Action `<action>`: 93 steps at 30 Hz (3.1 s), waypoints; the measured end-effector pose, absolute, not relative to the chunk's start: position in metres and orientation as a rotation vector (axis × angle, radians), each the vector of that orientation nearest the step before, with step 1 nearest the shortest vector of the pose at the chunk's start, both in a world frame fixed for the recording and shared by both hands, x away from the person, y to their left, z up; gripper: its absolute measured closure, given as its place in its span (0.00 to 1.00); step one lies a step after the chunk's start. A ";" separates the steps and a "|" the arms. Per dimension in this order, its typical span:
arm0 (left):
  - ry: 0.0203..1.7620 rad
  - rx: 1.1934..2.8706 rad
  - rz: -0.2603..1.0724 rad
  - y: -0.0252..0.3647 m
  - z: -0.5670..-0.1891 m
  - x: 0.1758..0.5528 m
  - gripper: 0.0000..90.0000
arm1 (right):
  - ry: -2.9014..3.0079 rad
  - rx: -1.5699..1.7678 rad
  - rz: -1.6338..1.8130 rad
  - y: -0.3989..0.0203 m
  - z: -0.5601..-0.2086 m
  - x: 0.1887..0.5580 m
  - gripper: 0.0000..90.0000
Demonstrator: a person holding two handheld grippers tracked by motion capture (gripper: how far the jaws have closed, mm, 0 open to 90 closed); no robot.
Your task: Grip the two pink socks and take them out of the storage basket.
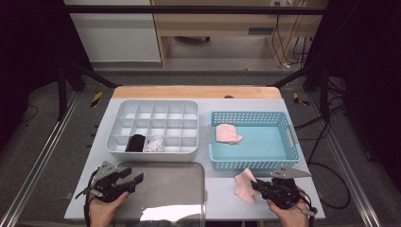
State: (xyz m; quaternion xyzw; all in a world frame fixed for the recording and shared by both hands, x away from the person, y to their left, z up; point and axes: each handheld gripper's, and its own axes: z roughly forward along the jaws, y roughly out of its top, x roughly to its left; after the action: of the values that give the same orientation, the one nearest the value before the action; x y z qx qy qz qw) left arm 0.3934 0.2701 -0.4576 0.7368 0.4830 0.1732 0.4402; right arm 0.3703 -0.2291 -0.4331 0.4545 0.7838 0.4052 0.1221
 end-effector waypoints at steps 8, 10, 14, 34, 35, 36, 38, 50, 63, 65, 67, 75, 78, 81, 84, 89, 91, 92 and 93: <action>1.200 1.832 0.441 0.270 -0.458 0.393 0.45 | 2.265 1.375 1.029 -0.235 -0.452 0.379 0.86; 1.200 1.835 0.441 0.270 -0.458 0.393 0.45 | 2.264 1.390 0.998 -0.235 -0.456 0.380 0.85; 1.201 1.838 0.440 0.270 -0.458 0.394 0.45 | 2.259 1.410 0.970 -0.238 -0.462 0.383 0.81; 1.207 1.845 0.438 0.270 -0.459 0.395 0.44 | 2.078 1.382 1.083 -0.246 -0.435 0.375 0.55; 1.207 1.846 0.438 0.270 -0.459 0.395 0.44 | 2.071 1.377 1.088 -0.246 -0.433 0.375 0.53; 1.209 1.846 0.438 0.270 -0.459 0.395 0.44 | 2.062 1.376 1.094 -0.246 -0.432 0.376 0.52; 1.213 1.845 0.441 0.271 -0.459 0.395 0.44 | 2.049 1.380 1.103 -0.245 -0.430 0.377 0.50; 1.218 1.848 0.445 0.272 -0.459 0.397 0.43 | 2.025 1.318 1.148 -0.230 -0.400 0.396 0.46; 1.224 1.845 0.442 0.272 -0.460 0.398 0.43 | 2.012 1.286 1.156 -0.202 -0.375 0.439 0.43; 1.224 1.845 0.441 0.272 -0.460 0.398 0.43 | 2.004 1.286 1.160 -0.199 -0.372 0.446 0.43; 1.225 1.846 0.440 0.272 -0.461 0.399 0.43 | 1.996 1.288 1.173 -0.196 -0.368 0.452 0.43; 1.226 1.851 0.438 0.272 -0.461 0.399 0.43 | 1.981 1.297 1.181 -0.184 -0.362 0.474 0.41; 1.226 1.851 0.437 0.272 -0.461 0.399 0.43 | 1.973 1.301 1.187 -0.182 -0.361 0.481 0.40; 1.226 1.851 0.437 0.273 -0.461 0.400 0.43 | 1.966 1.313 1.194 -0.179 -0.361 0.491 0.39; 1.226 1.851 0.435 0.273 -0.462 0.400 0.43 | 1.966 1.310 1.178 -0.175 -0.362 0.500 0.39; 1.227 1.852 0.434 0.273 -0.462 0.400 0.43 | 1.960 1.319 1.195 -0.169 -0.364 0.513 0.39; 1.228 1.852 0.432 0.273 -0.462 0.400 0.43 | 1.960 1.311 1.177 -0.165 -0.365 0.521 0.39; 1.228 1.853 0.432 0.273 -0.462 0.400 0.43 | 1.958 1.314 1.175 -0.164 -0.366 0.524 0.39; 1.228 1.853 0.432 0.273 -0.462 0.400 0.43 | 1.957 1.316 1.170 -0.163 -0.366 0.527 0.39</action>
State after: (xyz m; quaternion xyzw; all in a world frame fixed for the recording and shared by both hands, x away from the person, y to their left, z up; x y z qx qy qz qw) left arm 0.4002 0.2728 -0.4623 0.7409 0.4909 0.1728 0.4245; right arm 0.5268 -0.1631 -0.3664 0.4839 0.7194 0.4301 0.2517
